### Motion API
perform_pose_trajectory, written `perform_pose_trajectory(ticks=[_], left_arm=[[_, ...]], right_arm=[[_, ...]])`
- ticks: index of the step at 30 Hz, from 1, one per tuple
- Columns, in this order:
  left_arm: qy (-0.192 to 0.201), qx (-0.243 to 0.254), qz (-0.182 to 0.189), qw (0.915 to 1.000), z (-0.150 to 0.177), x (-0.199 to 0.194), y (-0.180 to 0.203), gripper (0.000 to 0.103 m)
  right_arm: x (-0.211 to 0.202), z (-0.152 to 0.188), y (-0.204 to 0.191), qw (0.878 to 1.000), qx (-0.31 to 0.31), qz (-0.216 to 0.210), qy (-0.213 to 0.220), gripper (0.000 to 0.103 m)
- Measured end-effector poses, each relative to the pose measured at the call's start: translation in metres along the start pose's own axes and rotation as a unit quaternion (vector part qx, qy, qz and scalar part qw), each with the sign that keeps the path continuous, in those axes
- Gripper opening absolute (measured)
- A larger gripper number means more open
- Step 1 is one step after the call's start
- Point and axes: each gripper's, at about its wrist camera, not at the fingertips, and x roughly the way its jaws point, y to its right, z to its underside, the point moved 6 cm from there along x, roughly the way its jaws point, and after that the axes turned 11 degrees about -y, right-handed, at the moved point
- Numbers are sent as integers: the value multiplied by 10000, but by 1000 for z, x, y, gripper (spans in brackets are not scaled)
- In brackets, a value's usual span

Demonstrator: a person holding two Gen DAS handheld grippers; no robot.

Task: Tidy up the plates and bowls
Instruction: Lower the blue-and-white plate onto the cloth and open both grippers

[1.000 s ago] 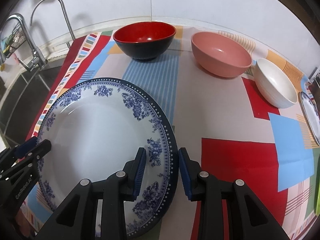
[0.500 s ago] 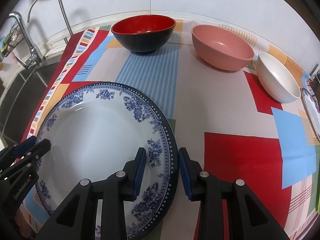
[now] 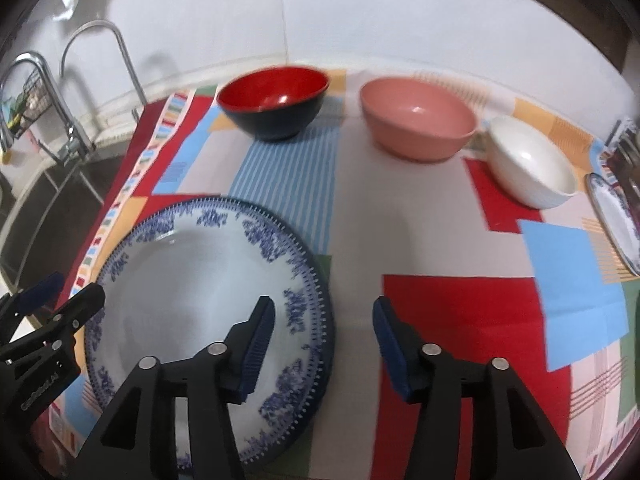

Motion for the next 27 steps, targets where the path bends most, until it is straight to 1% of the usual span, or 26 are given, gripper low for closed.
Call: perform_pose_trajectory(ticks=[6, 9, 13, 17, 27], left_arm=[[319, 313, 197, 9988, -13, -21, 29, 89], [423, 472, 381, 9973, -18, -29, 47, 91], [622, 762, 608, 9933, -23, -44, 79, 92], [816, 1023, 722, 9888, -26, -58, 112, 93], [1026, 1601, 1071, 9759, -25, -77, 197, 94]], right_arm=[[-39, 4, 26, 9980, 285, 304, 486, 74], [-58, 9, 44, 9947, 479, 547, 722, 79], [-77, 17, 69, 9902, 787, 729, 899, 80], [-95, 28, 98, 9849, 1123, 821, 1029, 80], [-131, 55, 171, 9686, 1683, 1302, 1285, 80]])
